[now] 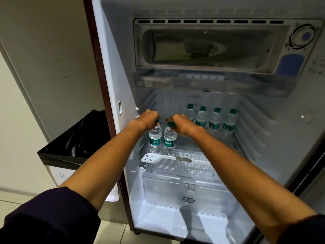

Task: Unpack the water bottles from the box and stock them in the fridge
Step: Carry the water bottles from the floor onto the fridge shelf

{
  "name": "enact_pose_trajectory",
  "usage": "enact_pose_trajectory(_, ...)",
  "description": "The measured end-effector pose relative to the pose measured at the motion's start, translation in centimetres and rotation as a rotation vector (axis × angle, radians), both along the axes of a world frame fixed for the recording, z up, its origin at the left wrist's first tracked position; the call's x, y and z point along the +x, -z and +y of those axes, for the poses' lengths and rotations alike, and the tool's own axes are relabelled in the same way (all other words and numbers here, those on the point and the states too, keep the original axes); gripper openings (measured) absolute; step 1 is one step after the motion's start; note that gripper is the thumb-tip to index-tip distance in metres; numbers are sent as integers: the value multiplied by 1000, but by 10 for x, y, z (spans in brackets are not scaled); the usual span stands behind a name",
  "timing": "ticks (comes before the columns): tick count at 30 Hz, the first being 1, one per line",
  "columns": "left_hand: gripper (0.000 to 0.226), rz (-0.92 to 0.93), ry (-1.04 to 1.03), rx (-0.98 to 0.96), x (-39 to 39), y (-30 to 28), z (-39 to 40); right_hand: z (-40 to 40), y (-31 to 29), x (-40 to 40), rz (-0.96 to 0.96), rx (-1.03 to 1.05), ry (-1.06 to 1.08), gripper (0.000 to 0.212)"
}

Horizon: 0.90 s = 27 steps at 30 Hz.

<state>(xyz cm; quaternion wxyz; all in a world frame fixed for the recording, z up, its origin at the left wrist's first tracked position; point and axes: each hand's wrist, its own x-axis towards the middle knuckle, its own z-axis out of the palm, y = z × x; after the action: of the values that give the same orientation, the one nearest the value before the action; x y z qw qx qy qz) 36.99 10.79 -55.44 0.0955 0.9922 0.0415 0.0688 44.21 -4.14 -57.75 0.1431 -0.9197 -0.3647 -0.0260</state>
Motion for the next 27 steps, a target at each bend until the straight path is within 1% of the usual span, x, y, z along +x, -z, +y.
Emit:
enact_pose_trajectory(2,30,-2,1,-13,1,-2,0,-3,0,0,15,4,-4,42)
enact_pose_trajectory(5,44,-1,5,-4,4,-7,0,-11,0,1,59,85,-4,61)
enact_pose_trajectory(6,47,-4,6,3,5,-8,0,-14,-1,2,56,121,5,61)
enact_pose_trajectory(9,49,-49,20,-15,10,-12,-5,-27,-3,9,-35,196,87,52)
enact_pose_trajectory(12,51,-77,58,-52,19,-11,-16,-44,-3,23,-121,171,205,50)
enact_pose_trajectory(17,51,-31,75,-28,45,-12,-32,-65,2,53,-45,143,293,57)
enact_pose_trajectory(21,53,-16,82,38,73,-15,-45,-73,11,80,-24,207,329,47)
enact_pose_trajectory(22,53,-10,93,46,80,-15,-47,-74,15,86,-23,220,338,48)
enact_pose_trajectory(27,53,18,162,83,118,-10,-53,-80,33,113,-44,247,358,64)
